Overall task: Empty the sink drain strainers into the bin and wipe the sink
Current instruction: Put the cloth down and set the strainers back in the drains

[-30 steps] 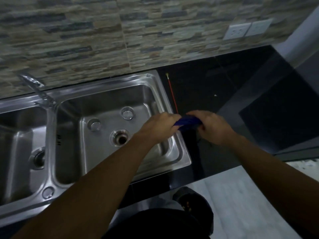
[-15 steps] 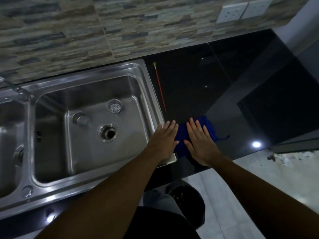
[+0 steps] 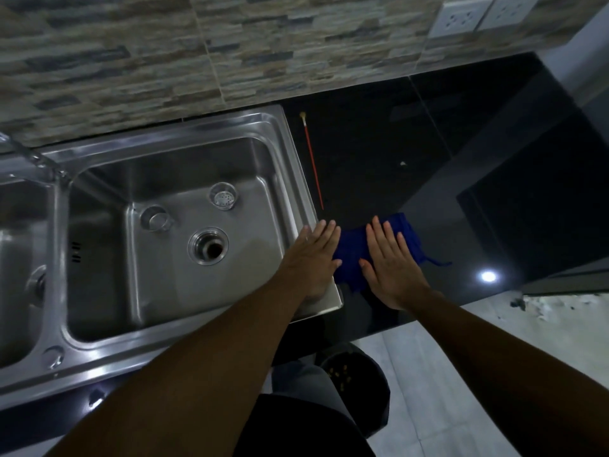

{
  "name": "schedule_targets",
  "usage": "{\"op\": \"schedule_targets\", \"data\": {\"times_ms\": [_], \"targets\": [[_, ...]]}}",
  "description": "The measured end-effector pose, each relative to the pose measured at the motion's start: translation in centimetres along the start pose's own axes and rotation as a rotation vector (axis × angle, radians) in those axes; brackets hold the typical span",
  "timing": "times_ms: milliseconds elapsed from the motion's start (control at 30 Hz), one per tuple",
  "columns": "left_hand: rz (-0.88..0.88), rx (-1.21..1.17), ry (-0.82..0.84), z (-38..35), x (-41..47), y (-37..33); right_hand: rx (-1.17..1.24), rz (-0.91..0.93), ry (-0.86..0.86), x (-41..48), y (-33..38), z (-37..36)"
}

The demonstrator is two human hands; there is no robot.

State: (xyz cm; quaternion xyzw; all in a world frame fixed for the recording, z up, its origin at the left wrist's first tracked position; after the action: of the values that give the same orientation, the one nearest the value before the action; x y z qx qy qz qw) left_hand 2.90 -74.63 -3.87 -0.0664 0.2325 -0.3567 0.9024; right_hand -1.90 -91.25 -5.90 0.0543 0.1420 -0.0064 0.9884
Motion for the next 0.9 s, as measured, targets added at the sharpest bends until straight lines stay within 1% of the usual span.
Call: {"op": "schedule_targets", "data": {"times_ms": [67, 133, 233, 400, 533, 633, 767, 900], "targets": [[0.036, -0.043, -0.067, 0.1, -1.2, 1.8, 0.029, -0.001, -0.020, -0.1, 1.0, 0.6], [0.072, -0.050, -0.118, 0.1, -2.7, 3.8, 0.058, 0.037, -0.049, -0.3, 2.9, 1.2], [0.145, -0.048, -0.129, 0.1, -5.4, 7.7, 0.114, 0.115, -0.050, 0.3, 8.0, 1.6], [0.246, -0.029, -0.141, 1.1, -10.6, 14.1, 0.132, 0.202, 0.006, 2.5, 16.8, 1.2], [0.334, -0.065, -0.142, 1.7, -15.3, 19.5, 0.128, 0.239, 0.099, 4.3, 22.6, 0.1], [0.393, -0.040, -0.140, 1.5, -18.5, 23.8, 0.121, 0.225, 0.164, 5.2, 26.3, -0.9], [0.452, -0.067, -0.169, 0.8, -22.7, 29.2, 0.129, 0.212, 0.211, 5.2, 30.4, -2.9], [0.493, -0.129, -0.173, -0.2, -25.7, 34.2, 0.124, 0.209, 0.245, 6.2, 33.2, -4.3]]}}
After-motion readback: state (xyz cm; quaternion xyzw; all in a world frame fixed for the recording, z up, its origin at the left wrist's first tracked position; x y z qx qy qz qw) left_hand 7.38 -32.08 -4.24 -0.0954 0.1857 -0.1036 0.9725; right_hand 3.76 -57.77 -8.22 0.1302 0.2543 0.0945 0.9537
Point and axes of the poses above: each hand's wrist, its own x-axis towards the middle knuckle, its own z-axis out of the back of the hand, y = z × x, the point moved 6 cm from there along x, towards the middle knuckle, and after that the axes turned 5 degrees about -z, right-handed, at the moved point
